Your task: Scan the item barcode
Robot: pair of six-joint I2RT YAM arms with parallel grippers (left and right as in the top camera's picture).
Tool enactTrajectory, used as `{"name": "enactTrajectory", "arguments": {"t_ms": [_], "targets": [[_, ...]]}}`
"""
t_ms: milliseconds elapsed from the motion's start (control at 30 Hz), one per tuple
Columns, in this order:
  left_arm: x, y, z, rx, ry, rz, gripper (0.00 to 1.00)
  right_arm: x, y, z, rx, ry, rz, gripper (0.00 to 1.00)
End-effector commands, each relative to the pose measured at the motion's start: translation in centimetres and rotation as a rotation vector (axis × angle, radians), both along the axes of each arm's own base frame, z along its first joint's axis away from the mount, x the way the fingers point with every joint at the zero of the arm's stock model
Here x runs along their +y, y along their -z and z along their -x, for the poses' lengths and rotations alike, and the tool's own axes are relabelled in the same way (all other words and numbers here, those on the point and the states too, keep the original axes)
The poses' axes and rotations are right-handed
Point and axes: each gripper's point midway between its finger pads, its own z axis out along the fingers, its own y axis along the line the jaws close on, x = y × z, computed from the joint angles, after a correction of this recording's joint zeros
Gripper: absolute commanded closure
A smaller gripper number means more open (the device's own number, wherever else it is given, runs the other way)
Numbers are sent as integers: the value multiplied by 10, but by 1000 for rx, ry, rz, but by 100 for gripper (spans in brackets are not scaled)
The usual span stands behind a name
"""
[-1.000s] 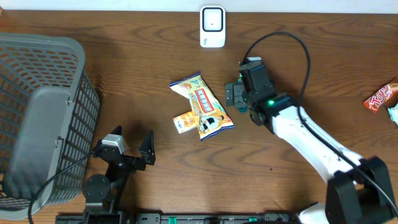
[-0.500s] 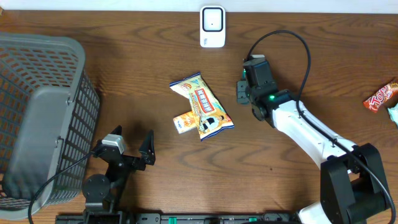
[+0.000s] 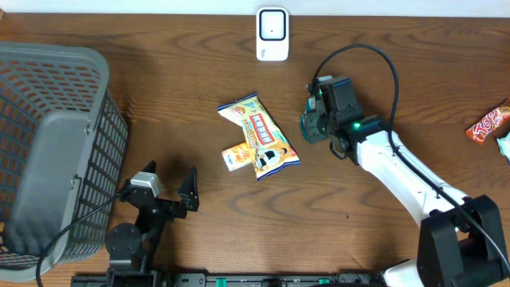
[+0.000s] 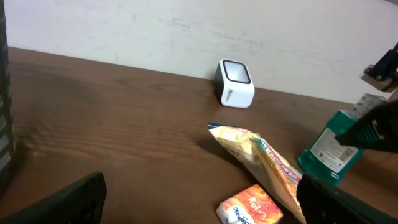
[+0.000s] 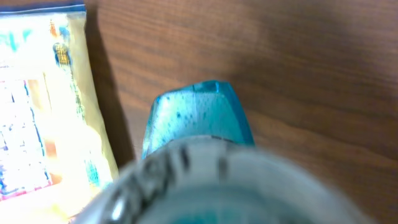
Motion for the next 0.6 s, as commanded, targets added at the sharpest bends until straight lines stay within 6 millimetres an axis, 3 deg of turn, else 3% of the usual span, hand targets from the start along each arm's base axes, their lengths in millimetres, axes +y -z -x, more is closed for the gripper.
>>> {"name": "enactTrajectory", "arguments": {"t_ms": [0, 133, 300, 433, 567], "targets": [[-2, 15, 1, 45, 9, 1, 2, 3, -9, 4, -26, -131, 56, 81], [-2, 15, 1, 44, 8, 1, 2, 3, -6, 9, -3, -151, 63, 70], [-2, 15, 1, 45, 8, 1, 2, 3, -11, 8, -16, -151, 58, 46], [-2, 15, 1, 44, 8, 1, 2, 3, -34, 10, -57, -149, 45, 31], [-2, 15, 1, 45, 8, 1, 2, -1, -78, 18, -126, -114, -3, 24]]}}
